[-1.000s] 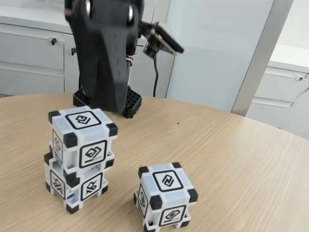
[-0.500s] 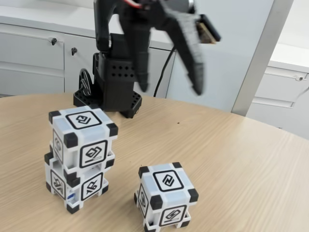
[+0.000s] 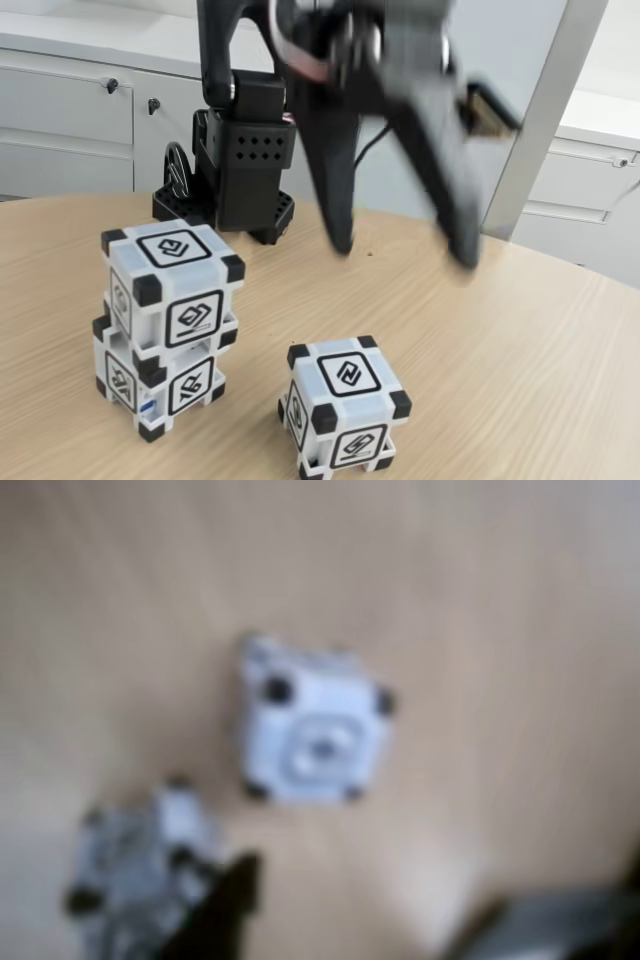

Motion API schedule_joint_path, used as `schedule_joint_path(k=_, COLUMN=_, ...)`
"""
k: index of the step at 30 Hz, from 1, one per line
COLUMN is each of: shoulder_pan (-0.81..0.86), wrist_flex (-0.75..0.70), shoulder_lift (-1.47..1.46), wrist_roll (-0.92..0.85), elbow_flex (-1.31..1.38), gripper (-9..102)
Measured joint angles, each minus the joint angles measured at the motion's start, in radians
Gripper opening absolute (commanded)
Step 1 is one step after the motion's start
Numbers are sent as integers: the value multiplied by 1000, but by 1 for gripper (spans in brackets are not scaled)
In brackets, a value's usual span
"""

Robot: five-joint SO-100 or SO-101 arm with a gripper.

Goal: Stack cubes from left to right.

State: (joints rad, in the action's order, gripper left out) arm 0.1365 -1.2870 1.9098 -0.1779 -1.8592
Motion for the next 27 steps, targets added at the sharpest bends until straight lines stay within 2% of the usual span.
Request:
schedule_joint_path(k=8, shoulder_pan=9, wrist_flex=35, shoulder_lift=-259, wrist_roll=23, elbow_flex=0, gripper=37)
schedule_joint_path(k=27, shoulder_pan=9, wrist_flex=170, shoulder_lift=-275, wrist_roll=57, elbow_flex=0, gripper=37)
